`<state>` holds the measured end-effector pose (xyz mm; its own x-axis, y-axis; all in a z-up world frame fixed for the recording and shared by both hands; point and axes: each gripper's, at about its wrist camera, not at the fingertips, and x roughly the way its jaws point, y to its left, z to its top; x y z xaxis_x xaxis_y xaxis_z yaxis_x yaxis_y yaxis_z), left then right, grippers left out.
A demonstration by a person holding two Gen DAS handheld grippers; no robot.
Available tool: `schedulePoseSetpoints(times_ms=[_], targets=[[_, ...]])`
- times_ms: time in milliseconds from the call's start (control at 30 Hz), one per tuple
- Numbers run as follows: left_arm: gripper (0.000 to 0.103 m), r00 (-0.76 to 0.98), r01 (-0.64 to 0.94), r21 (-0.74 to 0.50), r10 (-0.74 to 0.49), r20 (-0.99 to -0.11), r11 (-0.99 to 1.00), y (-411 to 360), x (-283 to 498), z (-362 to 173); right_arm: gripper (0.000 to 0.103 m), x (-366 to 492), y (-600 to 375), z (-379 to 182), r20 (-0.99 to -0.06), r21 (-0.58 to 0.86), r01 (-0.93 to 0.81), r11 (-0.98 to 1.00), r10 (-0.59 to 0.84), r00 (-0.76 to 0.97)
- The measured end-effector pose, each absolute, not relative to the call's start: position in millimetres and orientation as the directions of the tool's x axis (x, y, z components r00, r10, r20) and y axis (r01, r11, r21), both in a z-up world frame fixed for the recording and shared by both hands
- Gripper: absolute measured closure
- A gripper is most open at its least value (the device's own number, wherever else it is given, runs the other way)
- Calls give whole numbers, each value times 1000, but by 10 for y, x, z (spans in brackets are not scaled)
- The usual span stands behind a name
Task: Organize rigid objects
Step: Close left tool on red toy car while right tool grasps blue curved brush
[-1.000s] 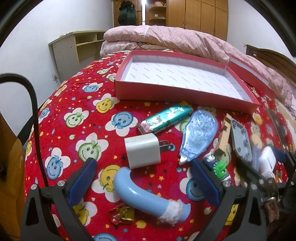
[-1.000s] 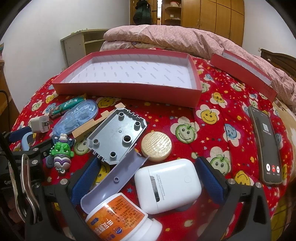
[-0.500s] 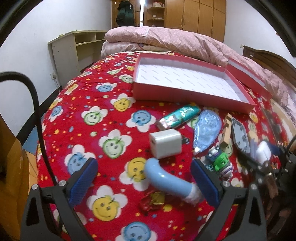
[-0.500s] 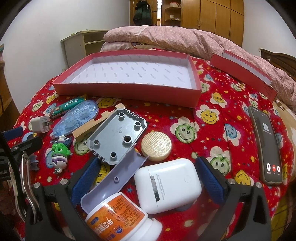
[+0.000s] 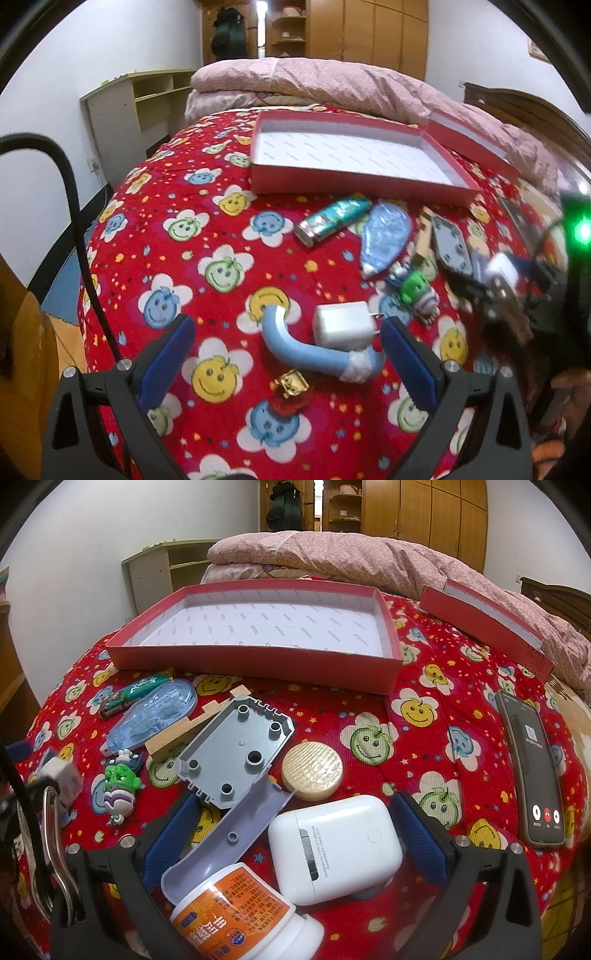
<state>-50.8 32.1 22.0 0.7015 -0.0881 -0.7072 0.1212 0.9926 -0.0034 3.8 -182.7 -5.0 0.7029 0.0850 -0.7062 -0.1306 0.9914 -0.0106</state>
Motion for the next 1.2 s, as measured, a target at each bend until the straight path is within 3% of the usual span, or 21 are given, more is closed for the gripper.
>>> schedulePoseSetpoints(times_ms=[600, 967, 1100, 1200], targets=[[2, 721, 186, 60, -94, -687, 981, 396, -807, 147, 0, 38, -1837, -47, -705, -7, -132, 991, 88, 703], [20, 720, 146, 109, -30, -693, 983, 496, -878, 145, 7, -146, -1918, 227, -672, 63, -164, 984, 164, 722], [26, 701, 139, 34, -74, -709, 990, 610, -902, 100, 7, -308, -1883, 364, -661, 87, -207, 974, 212, 720], [35, 692, 148, 4, -100, -715, 989, 615, -878, 62, 21, -387, -1788, 388, -669, 129, -268, 955, 283, 688]])
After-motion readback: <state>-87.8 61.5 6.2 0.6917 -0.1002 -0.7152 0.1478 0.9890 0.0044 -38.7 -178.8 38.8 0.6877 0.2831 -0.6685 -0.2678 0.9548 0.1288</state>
